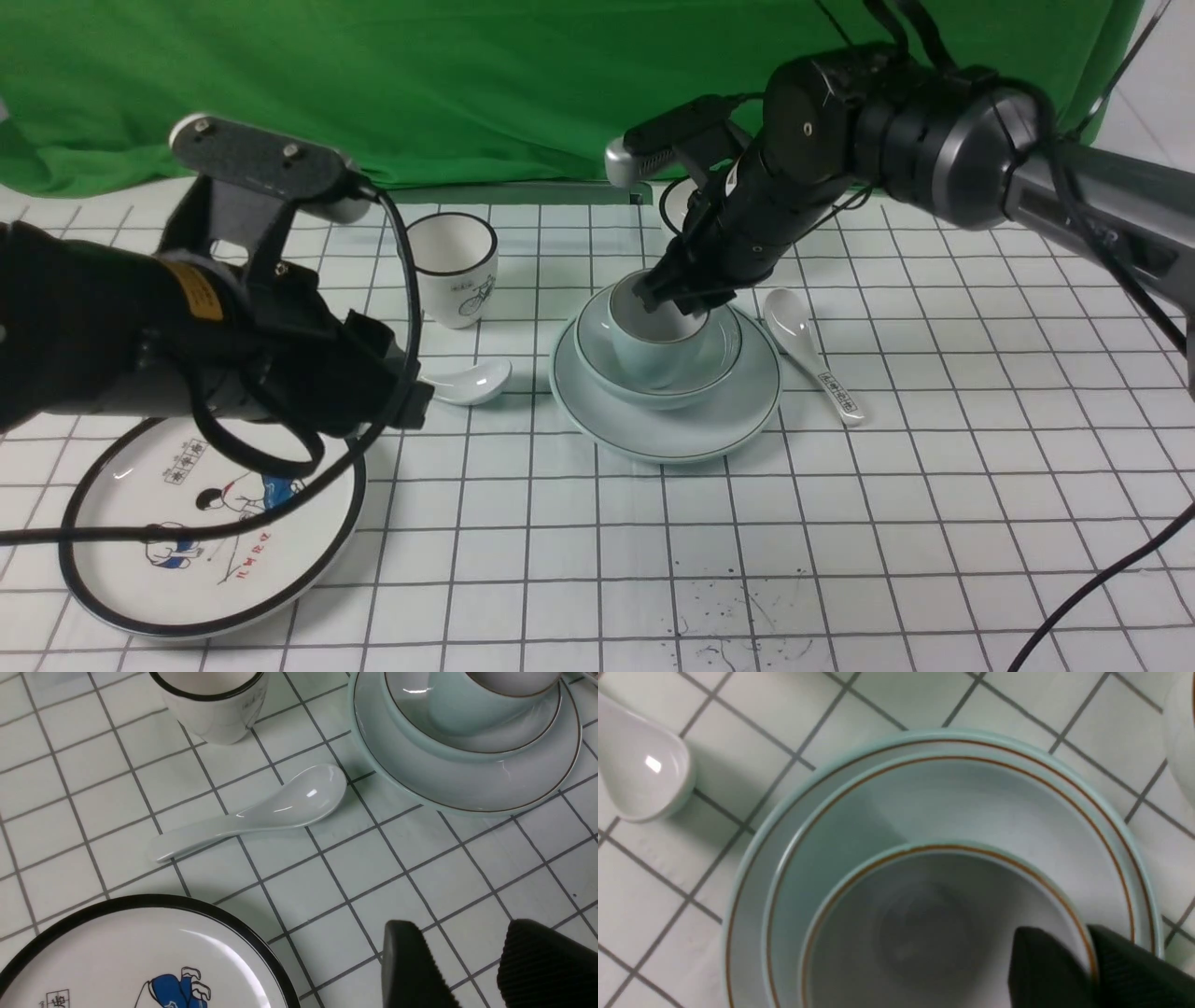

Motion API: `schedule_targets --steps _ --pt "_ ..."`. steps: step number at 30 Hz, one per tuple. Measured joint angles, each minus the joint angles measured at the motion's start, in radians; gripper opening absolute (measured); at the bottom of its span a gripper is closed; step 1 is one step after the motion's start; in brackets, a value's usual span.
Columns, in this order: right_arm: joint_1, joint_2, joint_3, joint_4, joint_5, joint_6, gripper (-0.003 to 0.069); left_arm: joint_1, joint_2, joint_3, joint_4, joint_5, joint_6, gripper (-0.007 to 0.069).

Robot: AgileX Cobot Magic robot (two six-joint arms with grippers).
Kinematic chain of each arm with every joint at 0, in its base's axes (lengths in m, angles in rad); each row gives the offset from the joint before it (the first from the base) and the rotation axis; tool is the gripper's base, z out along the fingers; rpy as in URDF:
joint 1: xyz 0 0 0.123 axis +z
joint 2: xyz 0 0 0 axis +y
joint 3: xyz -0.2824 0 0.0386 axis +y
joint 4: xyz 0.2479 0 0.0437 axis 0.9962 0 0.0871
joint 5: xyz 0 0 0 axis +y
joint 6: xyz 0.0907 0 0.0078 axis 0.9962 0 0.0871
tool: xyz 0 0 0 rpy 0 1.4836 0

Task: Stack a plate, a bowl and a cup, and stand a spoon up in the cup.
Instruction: Use the right arm to put the blue teacup into the blue rice bowl in the middle, then use the left arm to grab a blue soup spoon

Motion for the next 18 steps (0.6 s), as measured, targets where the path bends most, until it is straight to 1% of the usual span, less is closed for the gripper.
schedule_targets --steps 3,5,6,9,11,13,15,16,17,18 --pt "0.0 0.0 -0.004 -0.011 -0.007 0.0 0.0292 0.0 0.0 0.0 0.0 0.0 -0.005 0.0241" --pt "0.0 0.0 -0.015 -0.012 0.004 0.0 0.0345 0.0 0.0 0.0 0.0 -0.01 -0.027 0.0241" --pt "0.0 0.0 -0.026 -0.013 0.014 0.0 0.0369 0.0 0.0 0.0 0.001 -0.021 -0.047 0.0241" --pt "0.0 -0.015 -0.062 -0.013 0.047 0.0 0.0403 0.0 0.001 0.0 0.003 -0.049 -0.095 0.0241" --pt "0.0 -0.047 -0.089 -0.013 0.084 -0.002 0.0405 0.001 0.012 0.0 0.008 -0.073 -0.125 0.0242" --pt "0.0 -0.084 -0.1 -0.014 0.11 -0.009 0.0391 0.007 0.036 0.0 0.009 -0.09 -0.161 0.0241" --pt "0.0 -0.159 -0.106 -0.03 0.152 -0.02 0.034 0.029 0.105 -0.01 0.008 -0.099 -0.194 0.0241" --pt "0.0 -0.198 -0.106 -0.046 0.182 -0.021 0.0305 0.042 0.143 -0.022 0.008 -0.087 -0.186 0.0241" --pt "0.0 -0.21 -0.106 -0.047 0.186 -0.021 0.0293 0.043 0.159 -0.029 0.008 -0.081 -0.177 0.0241" --pt "0.0 -0.264 -0.097 -0.068 0.231 -0.016 0.0247 0.065 0.234 -0.068 0.009 -0.038 -0.138 0.0241"
